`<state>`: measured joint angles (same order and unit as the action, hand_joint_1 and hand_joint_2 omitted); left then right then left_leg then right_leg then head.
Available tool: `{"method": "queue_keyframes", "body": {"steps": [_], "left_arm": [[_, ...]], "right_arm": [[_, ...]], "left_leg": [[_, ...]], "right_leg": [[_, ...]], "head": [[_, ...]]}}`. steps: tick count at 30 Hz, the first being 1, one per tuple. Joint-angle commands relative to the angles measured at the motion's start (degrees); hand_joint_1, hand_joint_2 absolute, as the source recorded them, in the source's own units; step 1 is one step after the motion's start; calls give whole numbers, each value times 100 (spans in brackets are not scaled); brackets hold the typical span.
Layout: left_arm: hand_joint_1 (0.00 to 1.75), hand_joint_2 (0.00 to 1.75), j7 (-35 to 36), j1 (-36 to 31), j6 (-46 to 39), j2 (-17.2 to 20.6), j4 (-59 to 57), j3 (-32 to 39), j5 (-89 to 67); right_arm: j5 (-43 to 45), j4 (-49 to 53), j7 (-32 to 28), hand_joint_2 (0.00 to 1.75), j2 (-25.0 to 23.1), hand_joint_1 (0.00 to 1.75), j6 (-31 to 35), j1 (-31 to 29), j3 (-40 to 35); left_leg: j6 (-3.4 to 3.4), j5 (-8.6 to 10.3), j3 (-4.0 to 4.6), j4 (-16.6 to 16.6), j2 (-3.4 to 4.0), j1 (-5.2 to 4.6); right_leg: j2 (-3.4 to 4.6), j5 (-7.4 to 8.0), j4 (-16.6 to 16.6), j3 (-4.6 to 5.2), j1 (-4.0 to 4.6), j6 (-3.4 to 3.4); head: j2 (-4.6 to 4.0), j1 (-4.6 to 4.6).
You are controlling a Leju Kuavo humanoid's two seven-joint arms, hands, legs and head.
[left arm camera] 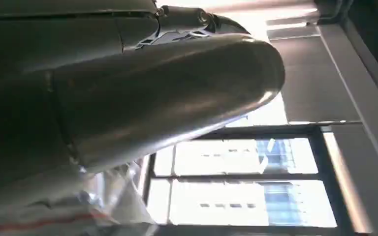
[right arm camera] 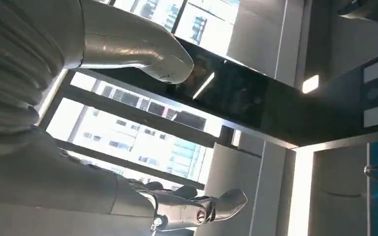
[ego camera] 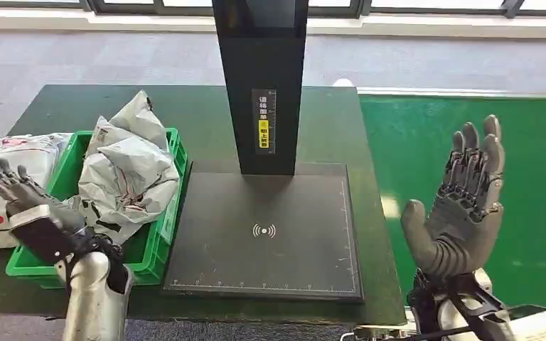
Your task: Moved the parcel from conveyor to table for the left to box.
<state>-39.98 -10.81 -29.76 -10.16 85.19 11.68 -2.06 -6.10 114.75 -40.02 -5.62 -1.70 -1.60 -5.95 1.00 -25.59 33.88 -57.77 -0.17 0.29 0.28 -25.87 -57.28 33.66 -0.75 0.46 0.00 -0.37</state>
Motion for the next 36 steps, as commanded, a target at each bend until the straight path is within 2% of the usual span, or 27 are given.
{"method": "queue_keyframes", "body": {"steps": [1, 2, 4, 7, 9, 10, 14, 28, 36], "left_arm": [[0, 0, -2, 390, 1948, -187, 1691, -521, 1066], [0, 0, -2, 419, 2424, -235, 1689, -510, 1189], [0, 0, -2, 405, 3262, -30, 1277, -868, 1363], [0, 0, 25, 182, 3753, 259, 359, -1302, 923], [0, 0, -2, 108, 4417, 265, 43, -1390, 1009], [0, 0, -2, 94, 4547, 244, 4, -1376, 1055], [0, 0, -1, 94, 4641, 148, 3, -1279, 923], [0, 0, -2, 186, 4803, 126, 90, -1285, 699], [0, 0, -2, -68, 4674, 76, -123, -1187, 306]], "right_arm": [[114, -211, 2, 175, 218, 0, -60, -140, -55], [111, -239, 2, 175, 189, 0, -91, -179, -28], [90, -213, 2, 175, 165, 0, -90, -152, -13], [120, -94, 2, 175, 74, 0, -51, 53, 92], [-7, -106, 2, 175, 33, 0, 255, 81, 178], [-37, -107, 2, 0, 38, 0, 333, 70, 172], [-231, -109, 2, 0, 118, 0, 886, 155, 7], [-188, -286, 2, 0, 130, 0, 852, 140, 89], [-309, -551, 2, 0, 231, 0, 1085, 179, 30]], "left_leg": [[-4, 0, -1, 1, -21, 3], [-4, -3, 3, -4, -16, 5], [-5, -3, 0, -1, -5, 1], [-4, 5, -10, 11, -27, -4], [-5, 9, -12, 15, -43, -5], [-5, 12, -18, 22, -42, -2], [-4, 3, -9, 8, -19, -3], [-4, 2, -11, 7, -13, 0], [-4, 6, -16, 14, -21, 1]], "right_leg": [[-24, -5, 9, -12, 4, 0], [-19, -8, 5, -9, 6, 6], [-7, -5, 6, -10, 2, 7], [-29, -8, 13, -22, -4, 6], [-46, -10, 15, -30, -5, 6], [-47, -5, 27, -36, -1, 4], [-21, -5, 10, -17, -3, 5], [-11, -4, 12, -18, 1, 3], [-22, -3, 21, -27, 2, 2]], "head": [[0, 0], [0, 0], [0, 0], [0, 0], [0, 0], [0, 0], [0, 0], [0, 0], [0, 0]]}}
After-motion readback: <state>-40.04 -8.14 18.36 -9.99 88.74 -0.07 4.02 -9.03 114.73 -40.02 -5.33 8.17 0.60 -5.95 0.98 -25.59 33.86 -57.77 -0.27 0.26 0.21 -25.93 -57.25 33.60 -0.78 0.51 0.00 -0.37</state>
